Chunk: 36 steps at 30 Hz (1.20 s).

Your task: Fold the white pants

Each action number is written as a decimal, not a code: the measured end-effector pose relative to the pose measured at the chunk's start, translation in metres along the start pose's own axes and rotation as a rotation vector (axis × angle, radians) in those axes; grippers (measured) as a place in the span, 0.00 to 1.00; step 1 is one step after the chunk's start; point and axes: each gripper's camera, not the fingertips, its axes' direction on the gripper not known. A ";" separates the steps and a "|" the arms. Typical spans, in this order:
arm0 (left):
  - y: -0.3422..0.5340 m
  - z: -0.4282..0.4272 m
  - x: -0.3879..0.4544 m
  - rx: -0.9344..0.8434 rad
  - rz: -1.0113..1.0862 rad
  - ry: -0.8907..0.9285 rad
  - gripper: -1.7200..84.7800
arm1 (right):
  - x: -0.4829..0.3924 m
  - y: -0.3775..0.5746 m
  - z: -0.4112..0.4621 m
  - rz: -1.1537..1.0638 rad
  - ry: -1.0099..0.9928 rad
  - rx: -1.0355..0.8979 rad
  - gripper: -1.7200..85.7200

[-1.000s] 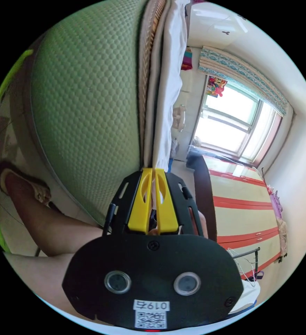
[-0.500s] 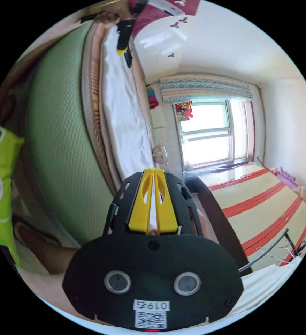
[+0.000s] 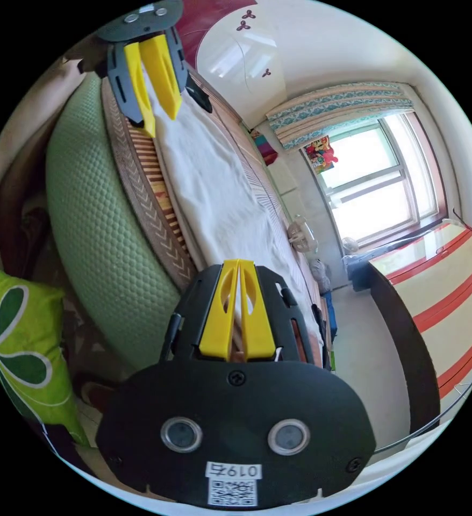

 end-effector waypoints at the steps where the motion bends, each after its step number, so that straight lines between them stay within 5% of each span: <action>1: -0.004 -0.001 0.001 -0.006 0.013 -0.006 0.10 | 0.000 0.002 0.002 0.000 -0.003 -0.008 0.01; 25: -0.027 -0.011 0.017 -0.107 0.178 -0.036 0.03 | -0.002 0.002 0.004 -0.018 0.002 -0.024 0.01; 36: 0.047 -0.026 -0.094 -0.092 -0.207 0.091 0.04 | -0.011 -0.010 -0.006 -0.043 0.030 -0.028 0.01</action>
